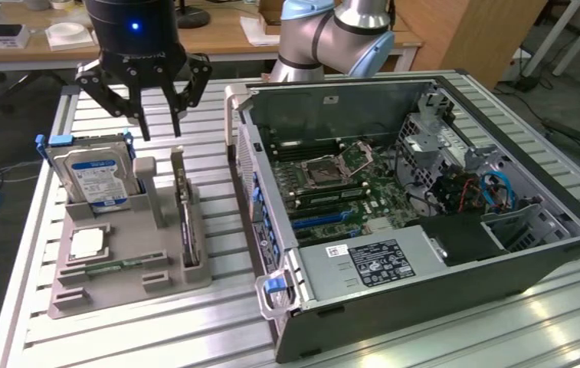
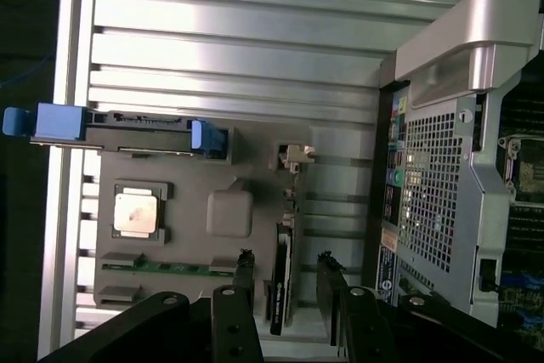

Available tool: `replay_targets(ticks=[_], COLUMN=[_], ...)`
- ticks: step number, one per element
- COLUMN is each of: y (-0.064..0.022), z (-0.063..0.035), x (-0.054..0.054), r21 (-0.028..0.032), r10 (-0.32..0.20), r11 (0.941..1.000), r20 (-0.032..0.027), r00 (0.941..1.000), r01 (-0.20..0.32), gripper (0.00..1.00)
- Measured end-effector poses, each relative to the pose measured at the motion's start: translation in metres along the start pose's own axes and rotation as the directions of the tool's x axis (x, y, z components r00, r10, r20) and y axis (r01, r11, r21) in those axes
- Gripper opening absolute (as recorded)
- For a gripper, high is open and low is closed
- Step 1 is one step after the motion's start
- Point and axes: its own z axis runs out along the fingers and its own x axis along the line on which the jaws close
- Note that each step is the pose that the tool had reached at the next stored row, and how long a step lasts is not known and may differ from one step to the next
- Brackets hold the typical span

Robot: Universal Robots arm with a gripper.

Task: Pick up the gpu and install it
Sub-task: 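Pick up the gpu and move the gpu toward the slot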

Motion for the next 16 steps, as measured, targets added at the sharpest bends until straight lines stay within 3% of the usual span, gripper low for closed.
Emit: replay_targets(ticks=[16], y=[-0.001], z=[0.0012], x=[0.0001], r21=[-0.0005], r10=[-0.026], r11=[0.9997], r20=[-0.0013], r00=[0.9997], r01=[0.026], gripper=[0.43])
